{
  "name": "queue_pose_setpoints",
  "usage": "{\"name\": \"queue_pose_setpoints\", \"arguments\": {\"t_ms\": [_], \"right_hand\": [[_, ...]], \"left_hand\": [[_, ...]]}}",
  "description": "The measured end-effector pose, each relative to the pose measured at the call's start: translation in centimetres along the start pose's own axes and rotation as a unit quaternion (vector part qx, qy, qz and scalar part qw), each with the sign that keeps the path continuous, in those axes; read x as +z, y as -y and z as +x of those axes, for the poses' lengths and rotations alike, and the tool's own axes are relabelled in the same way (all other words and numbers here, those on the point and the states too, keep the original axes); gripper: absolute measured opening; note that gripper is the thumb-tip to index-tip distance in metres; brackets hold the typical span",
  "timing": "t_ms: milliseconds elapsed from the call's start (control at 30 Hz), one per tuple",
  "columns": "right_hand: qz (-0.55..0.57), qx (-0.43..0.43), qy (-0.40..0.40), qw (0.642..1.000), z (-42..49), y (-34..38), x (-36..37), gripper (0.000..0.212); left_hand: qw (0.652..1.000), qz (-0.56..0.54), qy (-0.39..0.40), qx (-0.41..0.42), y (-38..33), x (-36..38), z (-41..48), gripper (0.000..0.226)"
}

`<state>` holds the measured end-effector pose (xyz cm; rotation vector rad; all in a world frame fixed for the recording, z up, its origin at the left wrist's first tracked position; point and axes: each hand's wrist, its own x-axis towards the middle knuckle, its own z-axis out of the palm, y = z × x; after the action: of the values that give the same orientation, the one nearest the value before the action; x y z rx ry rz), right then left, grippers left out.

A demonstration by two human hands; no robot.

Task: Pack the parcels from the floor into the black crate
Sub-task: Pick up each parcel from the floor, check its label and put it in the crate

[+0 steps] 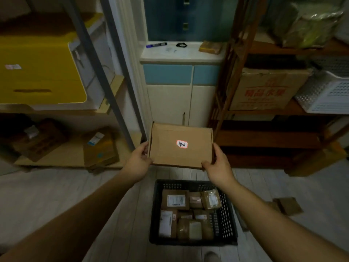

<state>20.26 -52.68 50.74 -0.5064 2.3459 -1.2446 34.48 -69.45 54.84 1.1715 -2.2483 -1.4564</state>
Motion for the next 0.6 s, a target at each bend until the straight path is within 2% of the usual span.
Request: {"name": "queue_pose_setpoints", "arguments": {"t_ms": [200,367,467,600], "right_hand": [[-0.051,0.073,0.064,0.994,2.4,-6.9,5.1,0.074],[-0.095,0.121,0.116,0.981,7.7,-16.6,9.3,0.066],[-0.129,0.134,0.140,0.973,11.2,-23.9,13.1,0.062],[-0.157,0.141,0.174,0.962,15.0,-33.5,18.7,0.059]], "left_hand": [[0.994,0.094,0.055,0.006,7.5,3.3,5.2,0.027],[0.989,0.101,0.098,-0.051,16.7,10.7,9.8,0.026],[0.977,0.147,0.123,-0.094,24.0,16.0,12.8,0.039],[0.961,0.195,0.128,-0.148,33.8,22.6,15.7,0.039]]}}
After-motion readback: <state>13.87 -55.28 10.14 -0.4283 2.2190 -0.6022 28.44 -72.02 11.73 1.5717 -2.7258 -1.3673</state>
